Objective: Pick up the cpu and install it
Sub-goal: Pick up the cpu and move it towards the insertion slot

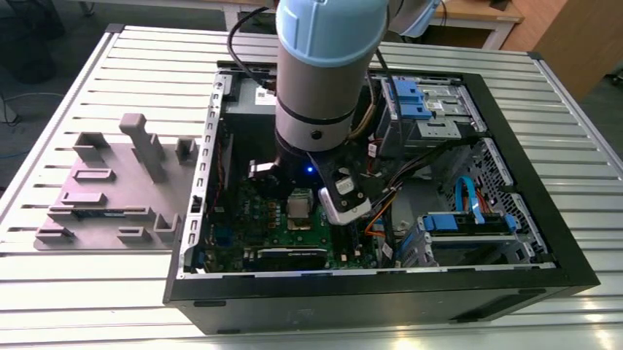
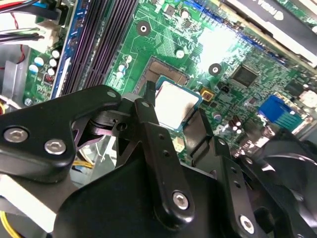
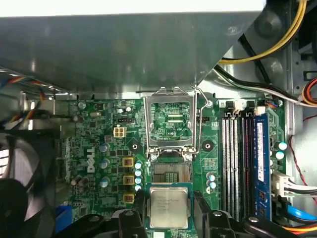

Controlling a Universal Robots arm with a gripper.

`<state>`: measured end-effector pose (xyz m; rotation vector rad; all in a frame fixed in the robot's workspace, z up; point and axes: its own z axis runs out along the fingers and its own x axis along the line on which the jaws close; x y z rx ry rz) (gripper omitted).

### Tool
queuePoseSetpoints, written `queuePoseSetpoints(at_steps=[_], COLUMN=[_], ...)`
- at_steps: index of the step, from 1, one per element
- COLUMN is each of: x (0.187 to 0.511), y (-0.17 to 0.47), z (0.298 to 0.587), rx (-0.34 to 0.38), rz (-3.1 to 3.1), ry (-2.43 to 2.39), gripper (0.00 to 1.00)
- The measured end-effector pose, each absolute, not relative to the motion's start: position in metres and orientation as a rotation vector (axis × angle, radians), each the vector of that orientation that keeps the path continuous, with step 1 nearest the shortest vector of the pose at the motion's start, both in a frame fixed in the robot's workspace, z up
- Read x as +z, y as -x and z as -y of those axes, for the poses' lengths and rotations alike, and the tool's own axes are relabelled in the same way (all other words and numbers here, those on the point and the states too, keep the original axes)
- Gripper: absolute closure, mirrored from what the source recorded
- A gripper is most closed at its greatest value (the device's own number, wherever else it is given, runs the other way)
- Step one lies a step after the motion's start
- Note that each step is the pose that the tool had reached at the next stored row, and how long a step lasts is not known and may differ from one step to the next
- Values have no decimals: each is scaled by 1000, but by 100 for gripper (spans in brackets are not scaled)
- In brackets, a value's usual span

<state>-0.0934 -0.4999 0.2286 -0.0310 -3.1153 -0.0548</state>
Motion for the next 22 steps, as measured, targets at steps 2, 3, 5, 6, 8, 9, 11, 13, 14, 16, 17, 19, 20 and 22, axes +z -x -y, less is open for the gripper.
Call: queuePoseSetpoints(at_steps=[2,3,5,6,8,9,11,13,14,16,17,19,20,22], x=[225,223,220,218,216,215,213,210,210,209,209,209,209,212], y=[93,93,93,93,93,93,93,93,93,93,93,93,93,93], z=[500,500,500,500,500,500,500,500,500,500,500,500,500,500], rx=[-55,-55,-55,-55,-55,-55,-55,-55,-55,-55,-55,-55,-55,-55], rz=[3115,3115,3115,3115,3115,3115,3115,3115,3115,3115,3115,3115,3115,3115], ry=[42,47,59,65,76,78,79,79,79,73,70,69,69,69], gripper=[53,53,53,53,53,53,53,53,53,53,53,53,53,53])
